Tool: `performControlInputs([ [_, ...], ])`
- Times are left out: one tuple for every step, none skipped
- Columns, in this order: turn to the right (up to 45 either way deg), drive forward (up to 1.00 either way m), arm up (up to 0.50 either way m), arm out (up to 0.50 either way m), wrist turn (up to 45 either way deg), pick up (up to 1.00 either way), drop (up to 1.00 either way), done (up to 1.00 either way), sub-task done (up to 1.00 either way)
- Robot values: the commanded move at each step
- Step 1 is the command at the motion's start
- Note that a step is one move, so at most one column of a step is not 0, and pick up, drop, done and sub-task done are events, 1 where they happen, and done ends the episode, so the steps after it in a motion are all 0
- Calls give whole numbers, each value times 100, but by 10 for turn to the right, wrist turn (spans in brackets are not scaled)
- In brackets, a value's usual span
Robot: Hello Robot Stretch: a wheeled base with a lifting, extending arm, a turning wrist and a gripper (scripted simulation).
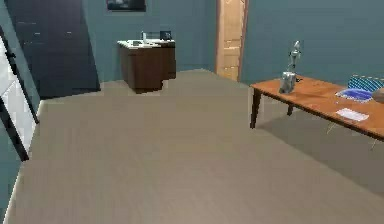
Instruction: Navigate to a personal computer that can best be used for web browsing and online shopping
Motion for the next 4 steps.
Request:
performControlInputs([
  [-300,0,0,0,0,0,0,0,0],
  [0,10,0,0,0,0,0,0,0],
  [360,0,0,0,0,0,0,0,0],
  [0,100,0,0,0,0,0,0,0],
])
